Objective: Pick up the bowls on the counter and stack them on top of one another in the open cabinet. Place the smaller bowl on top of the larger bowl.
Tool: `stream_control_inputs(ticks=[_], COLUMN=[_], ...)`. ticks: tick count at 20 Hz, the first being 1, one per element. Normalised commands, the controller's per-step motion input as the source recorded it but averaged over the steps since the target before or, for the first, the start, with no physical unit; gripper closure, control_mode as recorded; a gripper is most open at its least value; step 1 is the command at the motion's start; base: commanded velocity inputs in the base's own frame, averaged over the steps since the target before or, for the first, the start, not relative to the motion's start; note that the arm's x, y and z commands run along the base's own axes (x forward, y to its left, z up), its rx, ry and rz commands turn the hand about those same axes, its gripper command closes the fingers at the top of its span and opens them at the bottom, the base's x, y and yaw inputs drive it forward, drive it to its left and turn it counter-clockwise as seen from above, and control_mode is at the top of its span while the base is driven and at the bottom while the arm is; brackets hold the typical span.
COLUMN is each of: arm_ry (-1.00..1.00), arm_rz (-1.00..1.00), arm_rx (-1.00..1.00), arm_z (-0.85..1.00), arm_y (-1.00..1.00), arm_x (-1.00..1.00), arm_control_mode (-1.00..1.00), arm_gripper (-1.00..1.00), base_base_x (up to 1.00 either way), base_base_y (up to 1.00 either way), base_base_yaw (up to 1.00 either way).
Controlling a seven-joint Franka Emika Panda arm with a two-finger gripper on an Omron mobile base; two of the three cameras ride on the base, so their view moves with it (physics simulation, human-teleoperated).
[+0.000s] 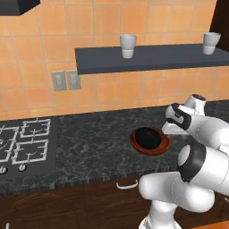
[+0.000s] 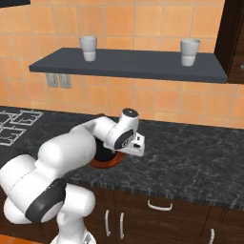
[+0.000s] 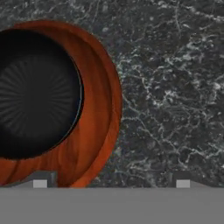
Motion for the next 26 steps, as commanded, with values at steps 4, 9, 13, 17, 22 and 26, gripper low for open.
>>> stream_control_inputs(ticks=[4,9,13,17,22,26], arm_ry=[0.00,0.00,0.03,0.02,0.00,0.00], arm_rz=[-0.46,-0.13,-0.01,0.00,0.00,0.00], arm_rx=[0.28,-0.03,-0.01,0.00,0.00,0.00], arm_z=[-0.36,-0.08,-0.43,-0.21,-0.01,-0.20], arm_y=[0.19,0.38,-0.04,-0.19,0.05,0.04], arm_x=[0.31,0.37,-0.08,-0.32,0.07,0.08], arm_control_mode=[-1.00,-1.00,-1.00,-1.00,-1.00,-1.00], arm_gripper=[-1.00,-1.00,-1.00,-1.00,-1.00,-1.00], base_base_x=[0.00,0.00,0.00,0.00,0.00,0.00], base_base_y=[0.00,0.00,0.00,0.00,0.00,0.00], base_base_yaw=[0.00,0.00,0.00,0.00,0.00,0.00])
